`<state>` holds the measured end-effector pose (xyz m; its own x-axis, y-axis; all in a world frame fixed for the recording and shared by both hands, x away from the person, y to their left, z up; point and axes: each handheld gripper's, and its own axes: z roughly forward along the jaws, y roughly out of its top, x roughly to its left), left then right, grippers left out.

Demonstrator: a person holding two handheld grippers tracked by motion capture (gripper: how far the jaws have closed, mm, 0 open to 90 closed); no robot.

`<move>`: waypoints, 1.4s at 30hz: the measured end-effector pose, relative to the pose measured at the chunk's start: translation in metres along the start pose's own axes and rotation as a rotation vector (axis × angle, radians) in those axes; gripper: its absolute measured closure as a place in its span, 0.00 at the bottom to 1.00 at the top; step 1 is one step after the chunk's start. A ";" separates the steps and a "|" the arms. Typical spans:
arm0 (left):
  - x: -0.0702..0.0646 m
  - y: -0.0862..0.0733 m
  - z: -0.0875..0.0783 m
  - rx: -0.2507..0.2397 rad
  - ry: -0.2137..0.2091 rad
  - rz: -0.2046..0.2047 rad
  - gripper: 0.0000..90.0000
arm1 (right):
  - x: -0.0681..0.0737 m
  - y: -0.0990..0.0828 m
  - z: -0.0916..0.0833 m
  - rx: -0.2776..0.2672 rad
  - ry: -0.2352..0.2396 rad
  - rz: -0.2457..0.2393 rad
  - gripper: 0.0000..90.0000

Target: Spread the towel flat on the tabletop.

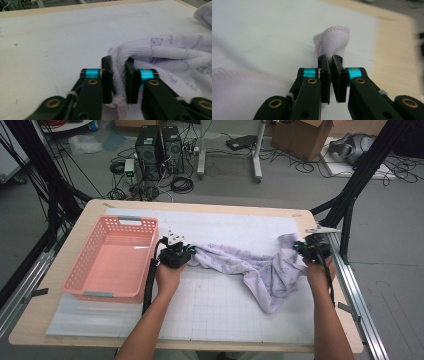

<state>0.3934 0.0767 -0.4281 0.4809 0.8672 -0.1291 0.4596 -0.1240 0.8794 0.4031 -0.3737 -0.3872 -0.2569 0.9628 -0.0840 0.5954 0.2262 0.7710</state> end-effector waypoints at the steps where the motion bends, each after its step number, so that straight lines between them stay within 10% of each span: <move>1: -0.001 0.001 0.000 -0.009 -0.001 -0.016 0.62 | -0.014 -0.005 -0.006 -0.019 -0.084 0.041 0.93; 5: -0.004 0.004 -0.007 -0.043 -0.016 -0.029 0.53 | -0.029 -0.015 -0.014 -0.053 -0.055 0.140 0.80; 9: -0.017 0.006 -0.011 -0.022 -0.066 0.037 0.51 | -0.027 -0.021 -0.023 -0.069 -0.005 0.130 0.69; 17: -0.056 0.003 -0.017 -0.035 -0.194 0.114 0.53 | -0.001 -0.031 -0.064 -0.185 0.031 0.010 0.65; 20: -0.068 -0.001 -0.009 -0.003 -0.213 0.163 0.51 | 0.014 -0.045 -0.078 -0.194 0.123 -0.036 0.63; 28: -0.063 -0.005 0.000 0.030 -0.182 0.154 0.49 | 0.055 -0.086 -0.063 -0.053 0.324 -0.198 0.55; 33: -0.052 -0.008 0.004 0.069 -0.125 0.150 0.44 | 0.065 -0.091 -0.044 -0.002 0.299 -0.241 0.59; 37: -0.045 -0.011 0.008 0.083 -0.109 0.141 0.47 | 0.078 -0.088 -0.043 0.056 0.224 -0.293 0.86; 42: -0.043 -0.013 0.010 0.085 -0.107 0.135 0.48 | 0.088 -0.081 -0.051 0.145 0.335 -0.273 0.91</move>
<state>0.3740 0.0359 -0.4381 0.6171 0.7843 -0.0643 0.4446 -0.2801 0.8508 0.2933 -0.3148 -0.4248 -0.6374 0.7693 -0.0445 0.5658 0.5065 0.6507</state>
